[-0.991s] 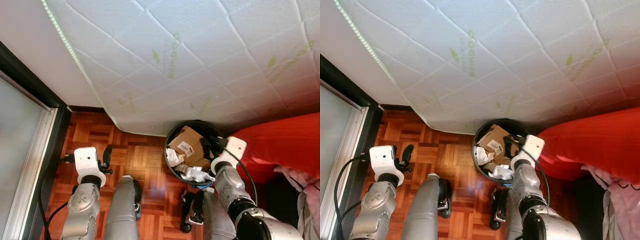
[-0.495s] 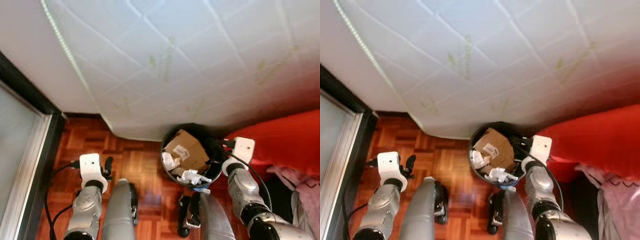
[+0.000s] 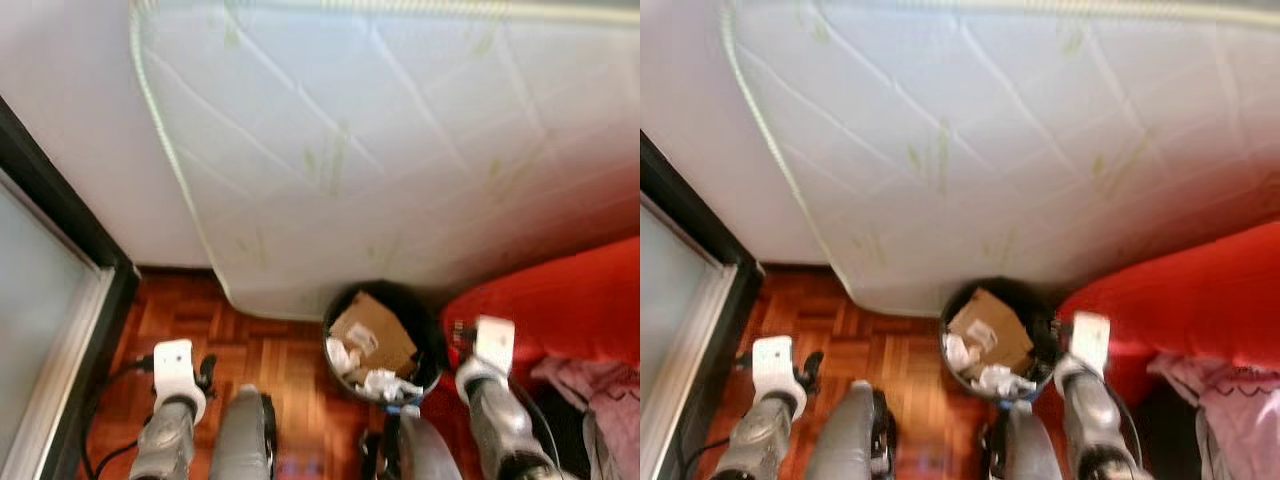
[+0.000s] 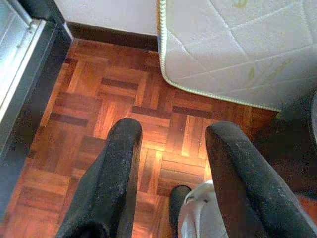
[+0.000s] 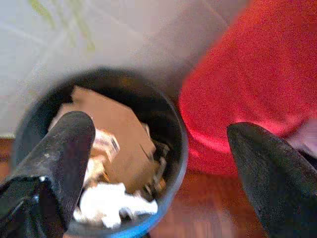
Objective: Clean up the room
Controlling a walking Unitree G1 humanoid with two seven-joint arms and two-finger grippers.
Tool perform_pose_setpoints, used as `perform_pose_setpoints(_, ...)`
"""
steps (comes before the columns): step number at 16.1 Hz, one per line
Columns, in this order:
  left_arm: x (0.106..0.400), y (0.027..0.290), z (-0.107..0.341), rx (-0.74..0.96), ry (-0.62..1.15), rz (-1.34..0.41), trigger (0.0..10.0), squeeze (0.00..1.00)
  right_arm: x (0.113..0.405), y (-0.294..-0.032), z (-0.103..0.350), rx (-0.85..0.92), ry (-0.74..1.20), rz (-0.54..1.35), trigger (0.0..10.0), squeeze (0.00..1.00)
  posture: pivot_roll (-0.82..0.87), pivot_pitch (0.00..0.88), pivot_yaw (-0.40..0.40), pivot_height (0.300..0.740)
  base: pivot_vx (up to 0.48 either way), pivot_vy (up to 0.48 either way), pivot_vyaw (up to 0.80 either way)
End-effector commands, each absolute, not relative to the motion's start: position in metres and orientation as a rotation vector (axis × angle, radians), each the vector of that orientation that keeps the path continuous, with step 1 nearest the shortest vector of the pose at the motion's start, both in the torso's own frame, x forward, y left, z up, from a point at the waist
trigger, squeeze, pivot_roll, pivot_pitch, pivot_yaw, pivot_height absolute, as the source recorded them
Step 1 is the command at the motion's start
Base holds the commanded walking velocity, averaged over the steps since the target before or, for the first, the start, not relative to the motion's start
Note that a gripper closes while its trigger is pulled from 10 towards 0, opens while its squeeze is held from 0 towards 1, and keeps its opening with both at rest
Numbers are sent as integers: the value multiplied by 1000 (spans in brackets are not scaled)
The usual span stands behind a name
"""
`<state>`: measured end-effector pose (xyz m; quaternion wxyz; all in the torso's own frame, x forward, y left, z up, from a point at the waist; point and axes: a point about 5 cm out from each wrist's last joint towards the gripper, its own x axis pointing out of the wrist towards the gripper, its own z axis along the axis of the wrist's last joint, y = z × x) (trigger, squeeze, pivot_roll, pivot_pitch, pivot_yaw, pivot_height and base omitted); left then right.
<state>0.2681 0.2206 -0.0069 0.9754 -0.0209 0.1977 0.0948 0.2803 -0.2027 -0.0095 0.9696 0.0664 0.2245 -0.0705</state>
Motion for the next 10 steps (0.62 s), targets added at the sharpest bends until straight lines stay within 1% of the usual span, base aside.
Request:
perform_pose_setpoints(1,264,218,-15,-42,454,192,10000,0,265,-210,-24,117,544,-168,10000,0,99,87,-43,691,0,0,0)
perform_pose_setpoints(5,261,217,-23,-40,531,194,10000,0,237,-217,-46,71,701,-193,10000,0,89,41,-40,736,0,0,0)
perform_pose_setpoints(7,256,217,-28,-47,567,201,10000,0,228,-221,-52,67,742,-215,10000,0,76,28,-40,740,0,0,0)
perform_pose_setpoints(10,245,212,-39,-52,627,200,10000,0,223,-224,-55,77,770,-242,10000,0,65,10,-39,740,0,0,0)
